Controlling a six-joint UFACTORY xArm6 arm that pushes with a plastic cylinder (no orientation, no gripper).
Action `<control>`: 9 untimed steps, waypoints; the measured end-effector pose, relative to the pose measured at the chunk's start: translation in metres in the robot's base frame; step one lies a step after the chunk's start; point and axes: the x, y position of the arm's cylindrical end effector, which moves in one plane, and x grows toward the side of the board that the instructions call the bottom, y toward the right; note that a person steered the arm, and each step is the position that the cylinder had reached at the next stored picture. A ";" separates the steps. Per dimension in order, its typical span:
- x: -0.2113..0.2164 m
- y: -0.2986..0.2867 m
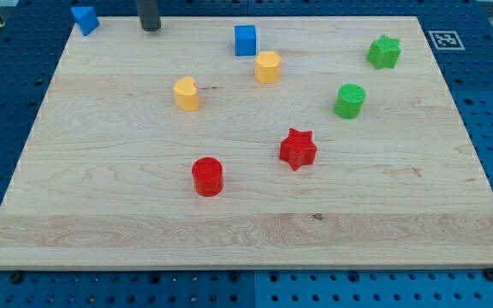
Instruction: Move the blue cube above the yellow hexagon
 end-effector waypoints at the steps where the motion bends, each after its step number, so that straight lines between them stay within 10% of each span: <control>1: 0.000 0.000; 9: 0.019 0.102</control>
